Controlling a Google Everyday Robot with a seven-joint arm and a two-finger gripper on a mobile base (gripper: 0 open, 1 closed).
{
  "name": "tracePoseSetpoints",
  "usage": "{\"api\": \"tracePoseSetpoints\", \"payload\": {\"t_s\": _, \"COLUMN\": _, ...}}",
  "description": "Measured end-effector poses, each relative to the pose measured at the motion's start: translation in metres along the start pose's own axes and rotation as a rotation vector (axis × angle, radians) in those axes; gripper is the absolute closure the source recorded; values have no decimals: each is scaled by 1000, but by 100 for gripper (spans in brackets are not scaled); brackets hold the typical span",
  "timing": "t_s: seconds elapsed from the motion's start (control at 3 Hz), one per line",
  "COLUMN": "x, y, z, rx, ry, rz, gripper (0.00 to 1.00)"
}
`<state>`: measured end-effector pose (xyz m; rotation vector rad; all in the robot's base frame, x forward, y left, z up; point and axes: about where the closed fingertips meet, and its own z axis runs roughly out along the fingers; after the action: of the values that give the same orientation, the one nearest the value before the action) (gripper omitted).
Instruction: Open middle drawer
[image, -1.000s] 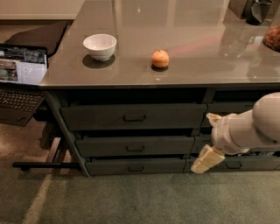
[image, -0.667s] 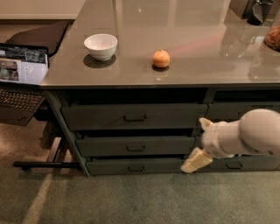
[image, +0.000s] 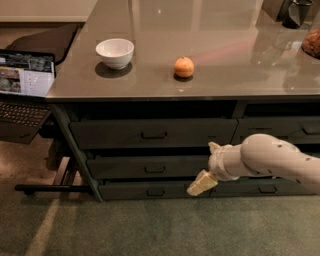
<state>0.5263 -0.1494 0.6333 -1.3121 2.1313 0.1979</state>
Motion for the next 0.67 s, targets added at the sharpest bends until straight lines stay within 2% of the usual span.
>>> {"api": "tracePoseSetpoints", "payload": {"t_s": 0.33, "x": 4, "y": 6, "z": 39, "rx": -47, "ry": 11, "rz": 36, "gripper": 0}}
{"api": "tracePoseSetpoints", "payload": {"t_s": 0.67, "x": 12, "y": 4, "z": 42, "rx": -52, "ry": 6, "rz": 34, "gripper": 0}}
